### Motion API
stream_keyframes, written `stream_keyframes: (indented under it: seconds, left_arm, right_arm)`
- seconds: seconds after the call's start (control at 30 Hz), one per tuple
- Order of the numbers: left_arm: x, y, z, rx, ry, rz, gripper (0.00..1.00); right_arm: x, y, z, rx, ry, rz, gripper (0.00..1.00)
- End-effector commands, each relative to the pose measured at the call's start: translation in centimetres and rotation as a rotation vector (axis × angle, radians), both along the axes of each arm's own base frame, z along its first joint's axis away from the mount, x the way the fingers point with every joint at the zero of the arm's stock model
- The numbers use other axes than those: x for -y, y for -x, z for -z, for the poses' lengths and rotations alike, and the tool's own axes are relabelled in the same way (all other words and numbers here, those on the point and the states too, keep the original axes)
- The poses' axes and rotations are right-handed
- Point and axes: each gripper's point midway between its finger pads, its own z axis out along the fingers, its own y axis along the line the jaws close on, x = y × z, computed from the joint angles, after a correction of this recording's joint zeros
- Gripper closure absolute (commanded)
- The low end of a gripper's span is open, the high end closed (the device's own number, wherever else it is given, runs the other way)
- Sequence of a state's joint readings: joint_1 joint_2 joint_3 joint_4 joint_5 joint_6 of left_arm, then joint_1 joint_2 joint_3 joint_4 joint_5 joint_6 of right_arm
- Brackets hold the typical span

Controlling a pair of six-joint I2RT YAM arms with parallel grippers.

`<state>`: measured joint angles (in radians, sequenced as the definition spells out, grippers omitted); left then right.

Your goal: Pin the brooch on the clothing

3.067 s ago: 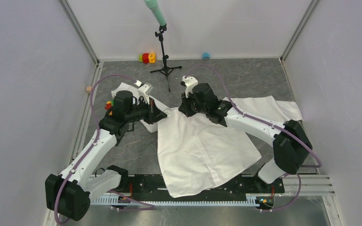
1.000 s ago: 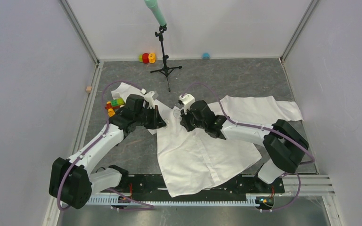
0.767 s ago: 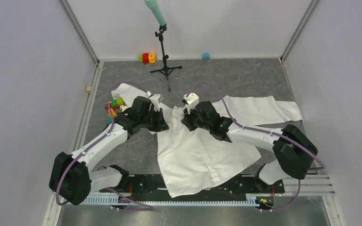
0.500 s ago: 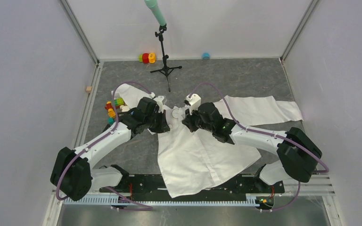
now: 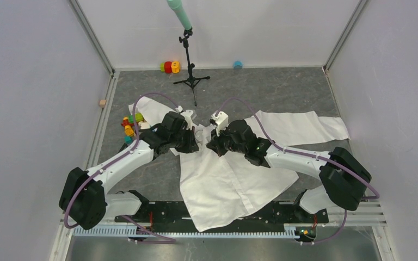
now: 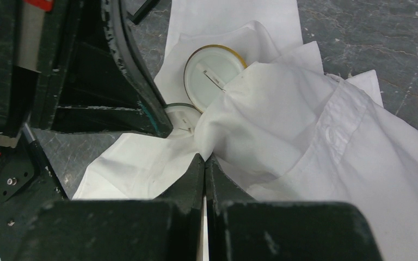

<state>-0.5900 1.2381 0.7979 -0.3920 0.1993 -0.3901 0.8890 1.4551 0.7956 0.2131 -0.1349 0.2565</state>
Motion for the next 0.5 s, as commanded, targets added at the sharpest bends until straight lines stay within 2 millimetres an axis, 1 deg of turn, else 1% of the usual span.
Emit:
stream_keyframes:
  seconds: [0.0, 0.3, 0.47]
  left_arm:
    - [1.3, -1.5, -2.1, 0.048, 0.041, -0.025, 0.98]
    - [1.9, -1.1, -2.0, 0.041, 0.049, -0.015, 0.98]
    - [2.5, -0.7, -1.9, 0.024, 0.084, -0.004, 0.98]
  right_arm:
    - [-1.6, 0.6, -1.3, 0.022, -0.022, -0.073, 1.0]
    - [-2.2, 0.8, -0.7, 0.011, -0.009, -0.087, 1.0]
    - [-2.3, 0.8, -0.4, 0.003, -0.004, -0.088, 1.0]
